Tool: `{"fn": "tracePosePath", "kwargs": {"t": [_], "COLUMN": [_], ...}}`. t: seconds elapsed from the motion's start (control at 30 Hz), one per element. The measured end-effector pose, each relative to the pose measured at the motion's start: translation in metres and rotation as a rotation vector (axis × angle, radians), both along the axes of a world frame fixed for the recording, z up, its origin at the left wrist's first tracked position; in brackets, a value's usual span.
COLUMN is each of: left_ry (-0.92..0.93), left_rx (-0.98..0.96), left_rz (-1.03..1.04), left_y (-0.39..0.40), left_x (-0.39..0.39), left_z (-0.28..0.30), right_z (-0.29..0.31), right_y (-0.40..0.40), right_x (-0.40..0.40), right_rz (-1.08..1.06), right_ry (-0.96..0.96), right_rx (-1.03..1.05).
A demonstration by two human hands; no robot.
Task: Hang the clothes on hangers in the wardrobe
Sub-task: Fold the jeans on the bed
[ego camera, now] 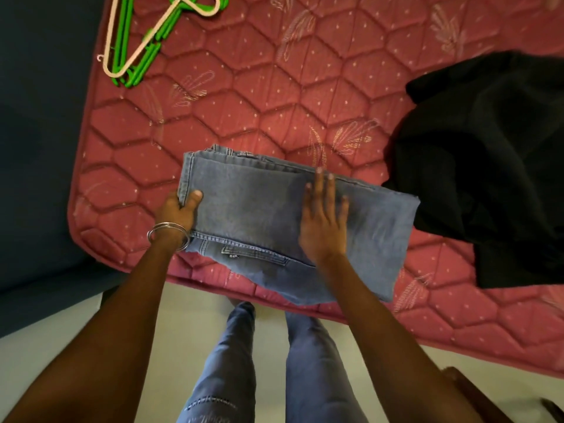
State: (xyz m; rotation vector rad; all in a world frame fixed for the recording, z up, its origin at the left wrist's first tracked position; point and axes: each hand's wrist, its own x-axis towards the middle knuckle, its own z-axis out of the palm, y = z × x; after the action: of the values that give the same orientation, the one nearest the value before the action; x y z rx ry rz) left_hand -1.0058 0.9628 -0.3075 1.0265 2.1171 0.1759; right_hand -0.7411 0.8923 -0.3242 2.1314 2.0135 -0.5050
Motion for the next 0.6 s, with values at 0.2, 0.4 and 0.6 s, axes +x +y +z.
{"fn": "tracePosePath", "kwargs": {"t": [0.2, 0.4, 0.6], "left_ry": [-0.046, 0.023, 0.063], "left_rx": [-0.047, 0.032, 0.025], "left_rz": [-0.056, -0.035, -0.074], "left_y": [0.015, 0.014, 0.006], "left_x": [-0.015, 0.001, -0.008], "left_z": [-0.001, 0.001, 0.009], "right_z": [-0.021, -0.003, 0.026], "right_y": [-0.006, 0.019, 0.007], "right_x": [-0.003, -0.021, 0.028], "right_rz": [0.226, 0.054, -0.669], "right_ry": [0.121, 0.142, 0.183], "right_rx": [-0.115, -0.307, 0.372]}}
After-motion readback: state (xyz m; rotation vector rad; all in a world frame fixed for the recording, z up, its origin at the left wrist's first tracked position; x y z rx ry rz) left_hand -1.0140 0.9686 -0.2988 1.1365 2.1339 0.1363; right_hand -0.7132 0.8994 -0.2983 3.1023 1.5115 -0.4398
